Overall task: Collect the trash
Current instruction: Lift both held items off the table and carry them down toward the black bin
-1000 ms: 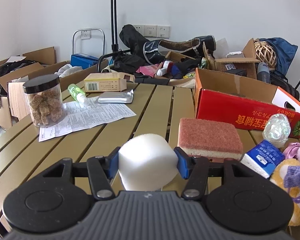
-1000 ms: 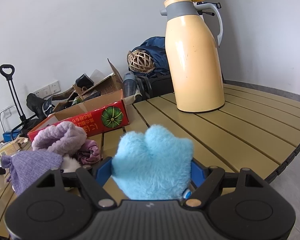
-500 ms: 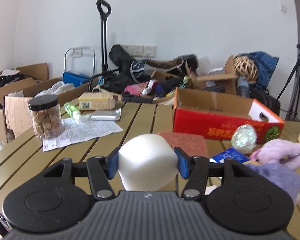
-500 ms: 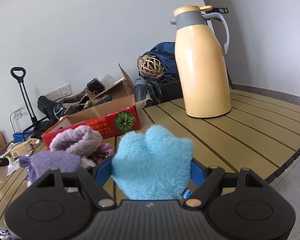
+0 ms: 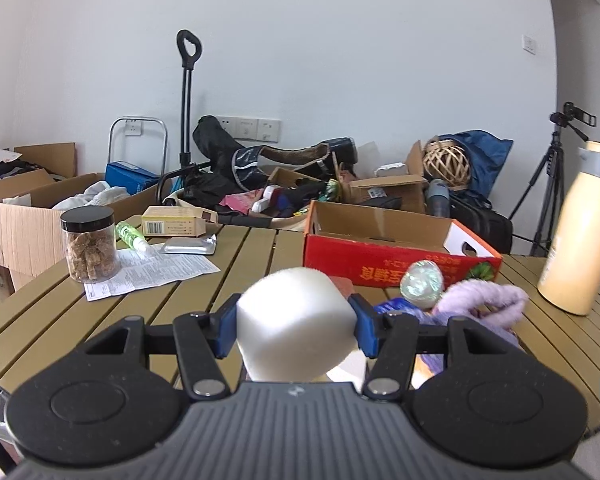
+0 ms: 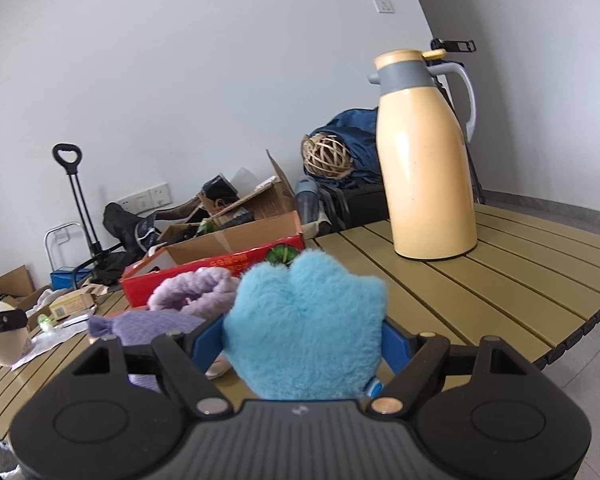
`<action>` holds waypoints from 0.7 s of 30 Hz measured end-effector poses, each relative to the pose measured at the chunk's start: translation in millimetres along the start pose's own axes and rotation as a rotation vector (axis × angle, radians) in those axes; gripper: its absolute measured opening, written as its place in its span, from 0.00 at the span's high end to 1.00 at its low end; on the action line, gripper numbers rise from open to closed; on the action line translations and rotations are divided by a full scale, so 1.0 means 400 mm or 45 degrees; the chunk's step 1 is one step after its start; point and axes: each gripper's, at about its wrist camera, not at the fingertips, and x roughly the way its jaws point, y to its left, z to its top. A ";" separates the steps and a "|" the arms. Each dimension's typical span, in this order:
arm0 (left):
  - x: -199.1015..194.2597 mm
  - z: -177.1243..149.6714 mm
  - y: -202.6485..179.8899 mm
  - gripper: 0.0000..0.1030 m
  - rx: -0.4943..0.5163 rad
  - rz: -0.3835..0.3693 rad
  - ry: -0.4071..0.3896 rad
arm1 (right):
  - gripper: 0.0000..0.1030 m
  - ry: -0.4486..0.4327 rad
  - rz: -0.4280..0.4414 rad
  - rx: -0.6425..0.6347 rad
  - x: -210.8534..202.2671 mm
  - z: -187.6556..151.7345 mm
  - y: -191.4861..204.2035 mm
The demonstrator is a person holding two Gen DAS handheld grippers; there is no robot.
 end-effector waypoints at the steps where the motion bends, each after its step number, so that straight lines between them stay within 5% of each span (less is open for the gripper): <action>1: -0.010 -0.006 -0.002 0.44 0.004 -0.005 0.004 | 0.23 -0.002 0.007 -0.009 -0.006 -0.001 0.007; 21: -0.164 -0.182 -0.012 0.44 0.030 -0.135 0.179 | 0.23 0.133 0.118 -0.136 -0.168 -0.139 0.071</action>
